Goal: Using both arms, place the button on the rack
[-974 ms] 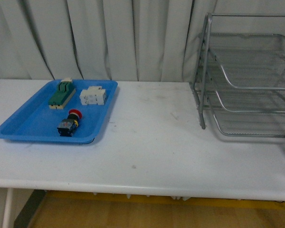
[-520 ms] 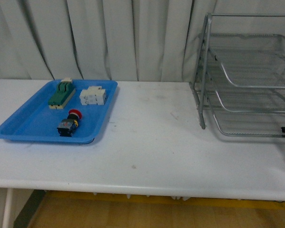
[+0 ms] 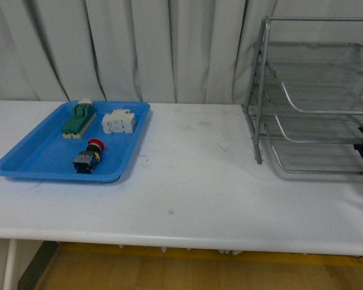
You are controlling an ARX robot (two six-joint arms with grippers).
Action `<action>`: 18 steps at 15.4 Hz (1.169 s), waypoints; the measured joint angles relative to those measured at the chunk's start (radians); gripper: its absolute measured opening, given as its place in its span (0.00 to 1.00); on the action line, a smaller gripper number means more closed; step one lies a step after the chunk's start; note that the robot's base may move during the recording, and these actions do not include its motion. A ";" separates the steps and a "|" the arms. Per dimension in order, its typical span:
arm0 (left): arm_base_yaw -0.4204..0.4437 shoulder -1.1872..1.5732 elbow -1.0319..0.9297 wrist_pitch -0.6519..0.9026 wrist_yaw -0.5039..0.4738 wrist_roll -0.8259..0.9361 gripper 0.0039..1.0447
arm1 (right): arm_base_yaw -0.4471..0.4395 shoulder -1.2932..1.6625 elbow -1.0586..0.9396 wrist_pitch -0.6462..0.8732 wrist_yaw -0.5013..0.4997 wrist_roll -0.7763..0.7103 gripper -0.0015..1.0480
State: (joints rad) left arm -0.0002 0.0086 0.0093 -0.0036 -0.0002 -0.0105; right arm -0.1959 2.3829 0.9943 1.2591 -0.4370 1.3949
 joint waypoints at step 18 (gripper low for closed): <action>0.000 0.000 0.000 0.000 0.000 0.000 0.94 | -0.116 -0.145 -0.365 0.053 -0.079 -0.002 0.04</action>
State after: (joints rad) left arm -0.0002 0.0086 0.0093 -0.0036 -0.0002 -0.0105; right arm -0.3115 2.2383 0.6292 1.3125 -0.5156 1.3933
